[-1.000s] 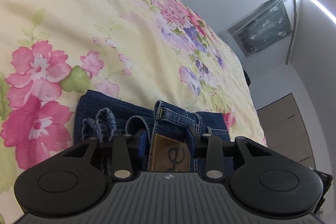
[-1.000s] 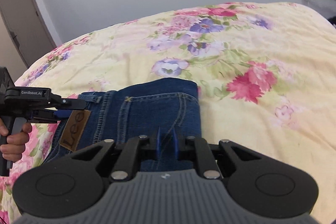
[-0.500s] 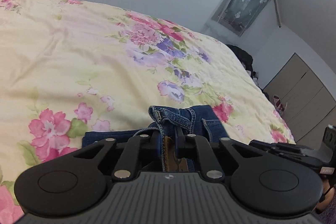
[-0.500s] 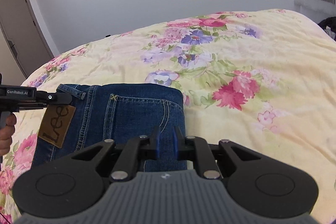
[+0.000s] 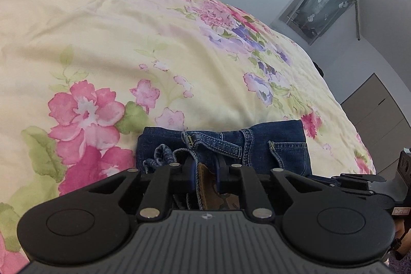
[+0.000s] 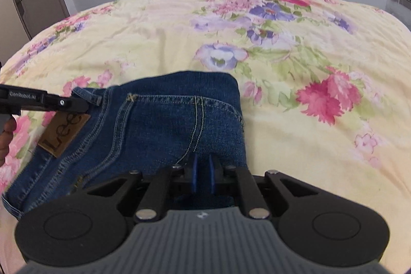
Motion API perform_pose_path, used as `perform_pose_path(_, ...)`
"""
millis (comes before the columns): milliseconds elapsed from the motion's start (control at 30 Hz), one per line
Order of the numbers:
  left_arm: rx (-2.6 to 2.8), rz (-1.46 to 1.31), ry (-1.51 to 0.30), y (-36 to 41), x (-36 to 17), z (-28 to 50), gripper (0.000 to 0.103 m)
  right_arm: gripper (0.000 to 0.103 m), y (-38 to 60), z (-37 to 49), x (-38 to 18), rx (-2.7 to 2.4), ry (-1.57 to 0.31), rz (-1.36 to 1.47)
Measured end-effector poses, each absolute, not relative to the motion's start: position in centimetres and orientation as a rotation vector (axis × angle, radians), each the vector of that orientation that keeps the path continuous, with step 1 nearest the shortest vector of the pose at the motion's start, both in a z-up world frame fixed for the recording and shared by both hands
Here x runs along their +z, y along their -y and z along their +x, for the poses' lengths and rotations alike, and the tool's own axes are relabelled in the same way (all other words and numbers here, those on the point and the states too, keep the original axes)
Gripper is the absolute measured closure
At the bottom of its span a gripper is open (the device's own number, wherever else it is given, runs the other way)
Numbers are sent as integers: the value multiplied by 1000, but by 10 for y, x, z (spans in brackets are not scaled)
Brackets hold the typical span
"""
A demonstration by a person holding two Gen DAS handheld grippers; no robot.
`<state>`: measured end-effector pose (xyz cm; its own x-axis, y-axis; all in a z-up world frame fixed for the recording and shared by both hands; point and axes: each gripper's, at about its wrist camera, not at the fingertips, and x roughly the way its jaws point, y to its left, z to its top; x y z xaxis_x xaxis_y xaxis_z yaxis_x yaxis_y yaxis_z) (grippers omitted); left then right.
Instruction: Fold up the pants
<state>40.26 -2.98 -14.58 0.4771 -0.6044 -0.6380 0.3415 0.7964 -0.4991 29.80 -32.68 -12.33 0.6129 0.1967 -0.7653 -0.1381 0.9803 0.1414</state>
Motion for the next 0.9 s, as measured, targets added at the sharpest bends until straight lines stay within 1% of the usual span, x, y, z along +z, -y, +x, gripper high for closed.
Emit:
perform_pose_path(33, -588, -327, -904, 29, -148, 404, 82, 98, 325, 298, -128, 196, -882, 58)
perform_pose_path(100, -587, -333, -908, 28, -148, 404, 81, 98, 322, 296, -131, 194, -870, 34)
perform_pose_path(200, -585, -286, -914, 30, -142, 402, 80, 99, 321, 302, -119, 197, -900, 17)
perform_pose_path(233, -586, -273, -914, 31, -140, 402, 80, 103, 324, 303, -111, 194, -897, 39)
perform_pose_path(333, -587, -279, -914, 30, -142, 402, 79, 103, 331, 306, -84, 177, -784, 62)
perform_pose_path(400, -587, -290, -913, 29, -144, 402, 79, 103, 335, 322, -80, 152, -782, 98)
perform_pose_path(467, -592, -293, -911, 28, -145, 402, 78, 103, 339, 341, -86, 141, -814, 151)
perform_pose_path(567, -602, -288, -901, 27, -147, 402, 78, 103, 340, 362, -103, 139, -849, 159)
perform_pose_path(700, -602, -312, -906, 26, -151, 403, 78, 103, 341, 369, -129, 133, -895, 172)
perform_pose_path(800, -580, -303, -927, 29, -144, 402, 77, 103, 336, 366, -125, 116, -901, 149)
perform_pose_path(900, -515, -283, -945, 34, -124, 393, 70, 103, 334, 353, -109, 104, -888, 133)
